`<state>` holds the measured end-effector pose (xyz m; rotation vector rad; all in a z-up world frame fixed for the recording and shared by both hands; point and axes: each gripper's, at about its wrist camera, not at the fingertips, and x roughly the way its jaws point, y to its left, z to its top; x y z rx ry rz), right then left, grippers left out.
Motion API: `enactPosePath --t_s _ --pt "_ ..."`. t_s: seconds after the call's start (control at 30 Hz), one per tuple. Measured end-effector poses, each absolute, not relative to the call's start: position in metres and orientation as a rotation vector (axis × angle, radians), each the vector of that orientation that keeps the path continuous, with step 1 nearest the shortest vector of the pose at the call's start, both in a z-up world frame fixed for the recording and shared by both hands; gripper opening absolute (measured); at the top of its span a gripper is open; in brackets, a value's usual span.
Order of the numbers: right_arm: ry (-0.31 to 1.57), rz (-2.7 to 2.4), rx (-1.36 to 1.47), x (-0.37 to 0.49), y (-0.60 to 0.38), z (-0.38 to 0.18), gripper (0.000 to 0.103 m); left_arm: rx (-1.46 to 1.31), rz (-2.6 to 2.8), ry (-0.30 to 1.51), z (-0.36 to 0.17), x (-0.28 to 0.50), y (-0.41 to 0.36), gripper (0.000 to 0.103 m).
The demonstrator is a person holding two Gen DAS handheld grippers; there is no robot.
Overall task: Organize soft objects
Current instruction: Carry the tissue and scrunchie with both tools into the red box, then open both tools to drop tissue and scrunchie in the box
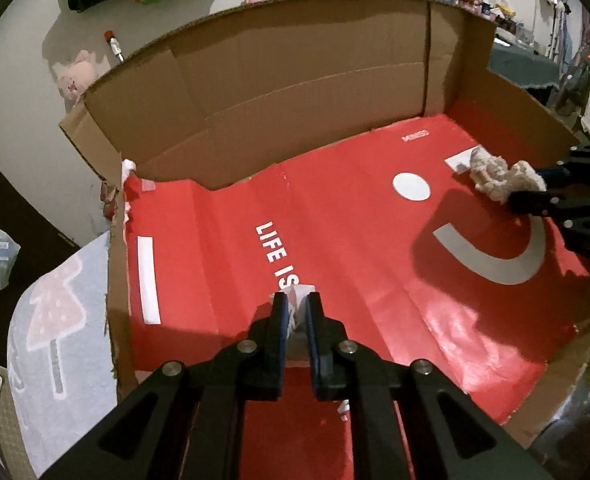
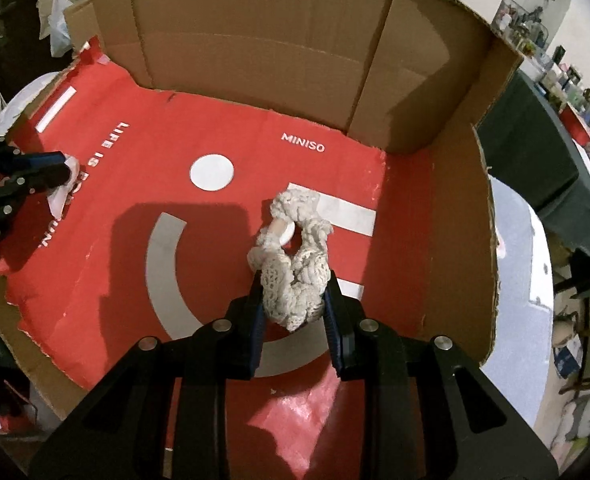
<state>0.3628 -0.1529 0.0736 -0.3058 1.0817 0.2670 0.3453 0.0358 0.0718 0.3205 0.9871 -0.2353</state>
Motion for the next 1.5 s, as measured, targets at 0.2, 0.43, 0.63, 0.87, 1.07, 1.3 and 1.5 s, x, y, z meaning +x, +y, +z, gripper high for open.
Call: enactPosePath --t_s 0.2,0.43,0.63,0.87,1.07,1.3,1.5 --pt "1.085 0.262 -0.297 0.365 -0.157 0.071 0.025 0.316 -0.231 0.989 0.071 0.347 0.036 0.015" --pt "1.085 0.255 -0.323 0.364 -0.155 0.072 0.029 0.308 -0.225 0.984 0.071 0.345 0.034 0.036" --pt "1.067 0.294 -0.334 0.356 -0.151 0.076 0.056 0.261 -0.224 0.933 0.083 0.337 0.039 0.06" --pt "0.986 0.278 -0.335 0.336 -0.152 0.104 0.061 0.187 -0.231 0.773 0.122 0.298 0.041 0.092" --pt "0.871 0.278 -0.283 0.298 -0.16 0.147 0.074 0.143 -0.223 0.613 0.161 0.244 0.04 0.102" --pt "0.683 0.278 -0.255 0.218 -0.162 0.2 0.088 0.118 -0.211 0.466 0.192 0.172 0.036 0.103" --pt "0.553 0.286 -0.208 0.148 -0.168 0.222 0.092 0.063 -0.212 0.391 0.194 0.114 0.036 0.103"
